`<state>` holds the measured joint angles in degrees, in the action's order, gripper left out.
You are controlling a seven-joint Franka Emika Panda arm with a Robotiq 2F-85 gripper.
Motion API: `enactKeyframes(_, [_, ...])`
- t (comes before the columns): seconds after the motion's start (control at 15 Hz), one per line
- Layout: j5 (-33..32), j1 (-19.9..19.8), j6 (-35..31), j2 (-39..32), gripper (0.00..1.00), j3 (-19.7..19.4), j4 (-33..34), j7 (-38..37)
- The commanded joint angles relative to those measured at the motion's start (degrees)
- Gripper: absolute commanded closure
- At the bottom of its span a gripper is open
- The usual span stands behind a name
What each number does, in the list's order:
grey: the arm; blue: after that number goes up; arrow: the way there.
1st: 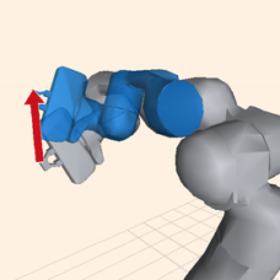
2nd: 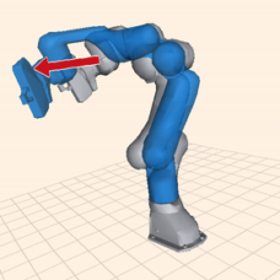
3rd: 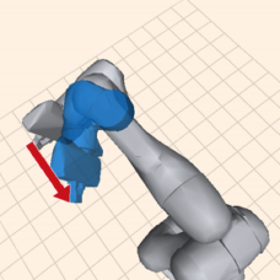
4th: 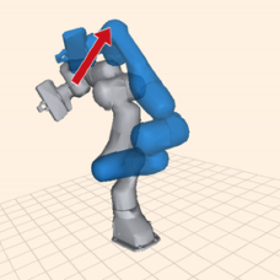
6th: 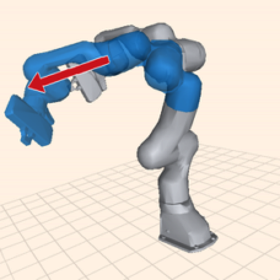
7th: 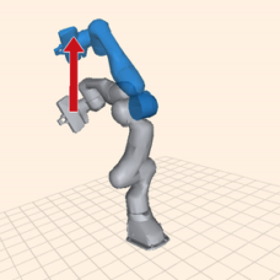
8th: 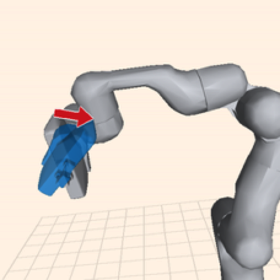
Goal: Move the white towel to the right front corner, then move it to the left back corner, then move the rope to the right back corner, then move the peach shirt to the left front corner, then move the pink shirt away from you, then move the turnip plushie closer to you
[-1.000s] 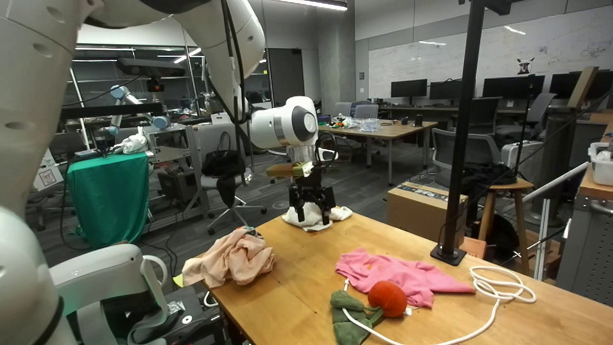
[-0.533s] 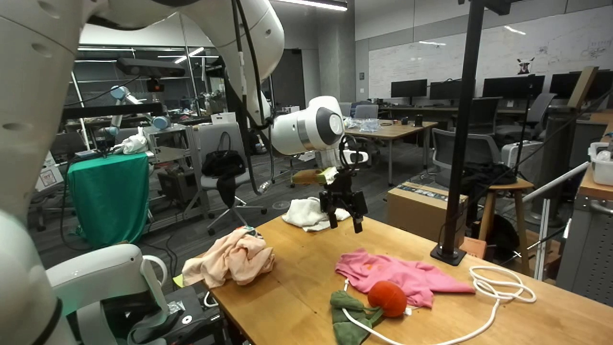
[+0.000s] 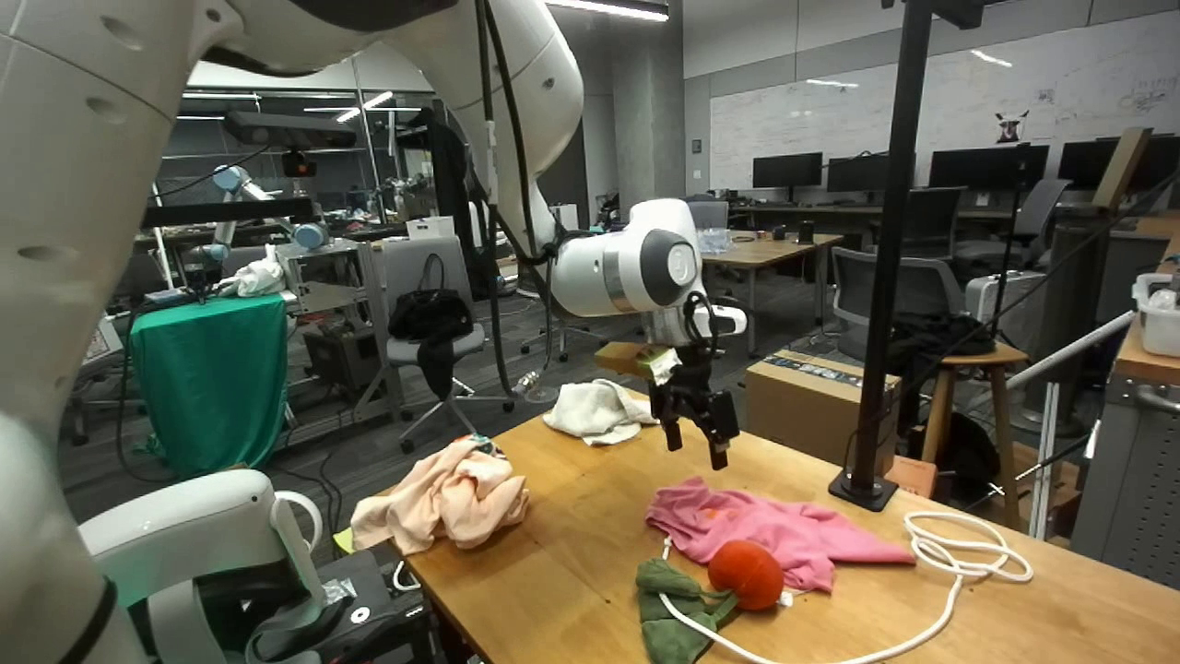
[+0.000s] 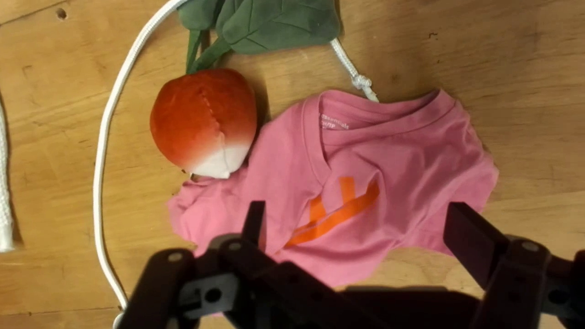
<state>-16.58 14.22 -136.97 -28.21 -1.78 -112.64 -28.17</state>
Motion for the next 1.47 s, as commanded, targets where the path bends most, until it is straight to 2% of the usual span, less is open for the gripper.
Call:
enactKeyframes(0.0, [4.4, -2.5, -1.9, -3.4, 0.00, 0.2, 3.2, 2.5])
enactKeyframes(0.73, [11.4, -6.2, -1.5, -12.4, 0.00, 0.7, 11.4, 10.5])
enactKeyframes(1.4, [15.6, -9.8, -0.8, -16.6, 0.00, 1.8, 16.3, 17.5])
